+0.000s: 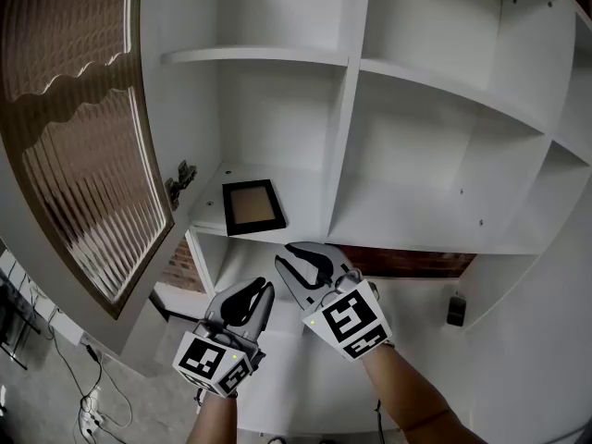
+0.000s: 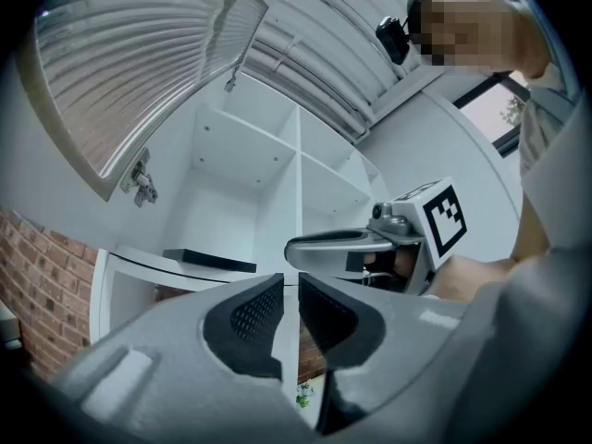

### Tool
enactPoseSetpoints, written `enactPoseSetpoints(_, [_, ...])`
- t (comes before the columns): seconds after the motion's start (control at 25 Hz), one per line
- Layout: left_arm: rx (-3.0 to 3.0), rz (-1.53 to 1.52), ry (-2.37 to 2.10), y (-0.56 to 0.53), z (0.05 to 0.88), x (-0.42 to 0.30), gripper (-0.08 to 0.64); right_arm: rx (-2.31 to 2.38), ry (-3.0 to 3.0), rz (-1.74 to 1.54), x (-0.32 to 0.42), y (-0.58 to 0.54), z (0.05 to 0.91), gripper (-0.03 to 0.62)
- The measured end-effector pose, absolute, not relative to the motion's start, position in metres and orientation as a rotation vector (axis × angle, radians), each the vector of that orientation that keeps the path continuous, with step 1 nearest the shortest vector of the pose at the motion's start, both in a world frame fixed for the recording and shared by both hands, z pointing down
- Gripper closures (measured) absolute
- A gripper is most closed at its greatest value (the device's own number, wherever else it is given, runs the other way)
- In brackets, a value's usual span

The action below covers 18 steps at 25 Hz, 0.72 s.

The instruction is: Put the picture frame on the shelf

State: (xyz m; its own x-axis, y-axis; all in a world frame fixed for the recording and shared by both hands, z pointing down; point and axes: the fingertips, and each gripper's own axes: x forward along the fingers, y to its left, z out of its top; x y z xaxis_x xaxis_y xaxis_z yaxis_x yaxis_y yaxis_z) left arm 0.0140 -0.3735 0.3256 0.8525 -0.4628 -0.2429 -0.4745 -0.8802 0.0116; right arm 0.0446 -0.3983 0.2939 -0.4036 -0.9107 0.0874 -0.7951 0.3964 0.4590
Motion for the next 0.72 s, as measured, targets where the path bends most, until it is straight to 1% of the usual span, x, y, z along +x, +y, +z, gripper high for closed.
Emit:
enactPoseSetpoints(0.2, [-2.978,0.361,0.75,-0.36,0.327,0.02,0.506,1.564,-2.395,-0.465,0.055,-0.373,0.298,0.552])
enactPoseSetpoints(0.48, [-2.99,0.34,0.74,-0.34,0.332,0.029,0.506,1.589,-2.428,-0.424,0.065,-0.345,0.312,0.572])
enactPoseSetpoints(0.72, [-3.012,0.321,0.742,-0.321,0.339,0.036,0.506,1.596,-2.454,-0.403,0.073,-0.319,0.328,0.577])
